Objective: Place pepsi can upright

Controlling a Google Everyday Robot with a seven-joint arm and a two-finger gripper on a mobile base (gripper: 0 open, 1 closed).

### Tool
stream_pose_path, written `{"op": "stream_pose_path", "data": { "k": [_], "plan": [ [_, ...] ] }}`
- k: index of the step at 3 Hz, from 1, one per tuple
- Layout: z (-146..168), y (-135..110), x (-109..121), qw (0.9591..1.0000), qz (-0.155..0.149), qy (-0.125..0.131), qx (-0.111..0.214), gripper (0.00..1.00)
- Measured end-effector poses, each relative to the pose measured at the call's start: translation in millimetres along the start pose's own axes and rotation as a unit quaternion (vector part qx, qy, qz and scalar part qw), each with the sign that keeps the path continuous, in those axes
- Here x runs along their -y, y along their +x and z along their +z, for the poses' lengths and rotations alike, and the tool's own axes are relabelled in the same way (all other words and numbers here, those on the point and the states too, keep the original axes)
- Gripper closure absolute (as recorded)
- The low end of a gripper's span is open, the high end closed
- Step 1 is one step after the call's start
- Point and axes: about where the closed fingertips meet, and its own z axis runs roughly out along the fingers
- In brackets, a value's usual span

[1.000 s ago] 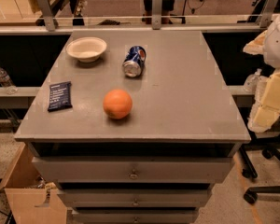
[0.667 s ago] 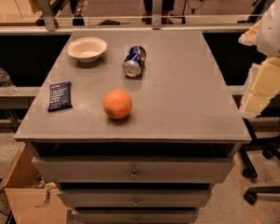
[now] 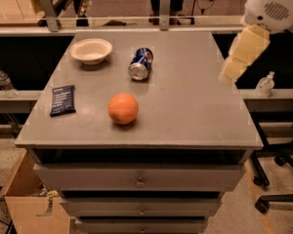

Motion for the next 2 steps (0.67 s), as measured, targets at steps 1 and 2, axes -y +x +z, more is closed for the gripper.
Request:
{"op": "stream_pose_path", "data": {
  "k": [1, 2],
  "plan": [
    [25.3, -20.7, 26.0, 0.9963, 0.083, -0.019, -0.012, 0.00],
    [29.6, -27.6, 33.4, 0.9931, 0.116, -0.015, -0.006, 0.00]
  ]
}}
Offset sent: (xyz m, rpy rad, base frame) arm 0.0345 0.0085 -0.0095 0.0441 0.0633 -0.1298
